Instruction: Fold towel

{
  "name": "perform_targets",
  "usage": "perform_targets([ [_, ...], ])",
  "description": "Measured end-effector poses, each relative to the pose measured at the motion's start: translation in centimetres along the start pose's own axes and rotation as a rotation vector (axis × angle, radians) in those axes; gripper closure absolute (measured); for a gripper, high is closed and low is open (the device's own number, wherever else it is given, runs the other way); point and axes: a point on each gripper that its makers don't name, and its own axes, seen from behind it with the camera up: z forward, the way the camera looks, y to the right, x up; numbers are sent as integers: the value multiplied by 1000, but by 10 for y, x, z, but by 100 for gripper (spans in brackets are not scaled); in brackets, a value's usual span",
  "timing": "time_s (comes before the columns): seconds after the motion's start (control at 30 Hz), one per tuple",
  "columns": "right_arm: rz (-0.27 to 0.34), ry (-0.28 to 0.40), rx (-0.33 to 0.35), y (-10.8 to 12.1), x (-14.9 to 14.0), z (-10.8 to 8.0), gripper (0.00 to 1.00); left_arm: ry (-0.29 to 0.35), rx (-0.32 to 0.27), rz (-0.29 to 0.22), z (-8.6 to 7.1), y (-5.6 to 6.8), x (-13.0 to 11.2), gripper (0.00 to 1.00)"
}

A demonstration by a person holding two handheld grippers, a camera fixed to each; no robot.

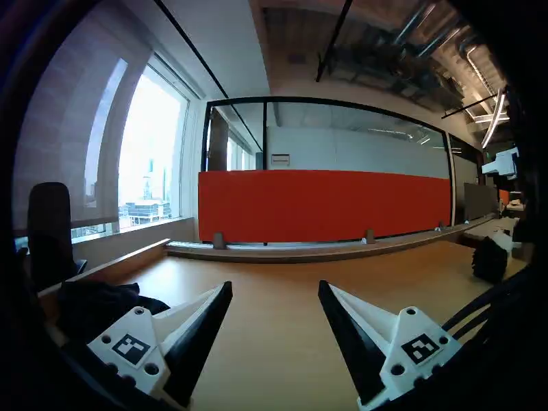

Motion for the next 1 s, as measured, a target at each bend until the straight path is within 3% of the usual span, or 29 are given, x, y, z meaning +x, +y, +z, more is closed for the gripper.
perform_targets([
  [0.47,-13,-8,10,-3,-22,7,1,16,19,-24,-1,-7,-30,7],
  [1.0,-4,-23,15,0,-38,11,0,24,26,-21,0,-9,-41,7],
])
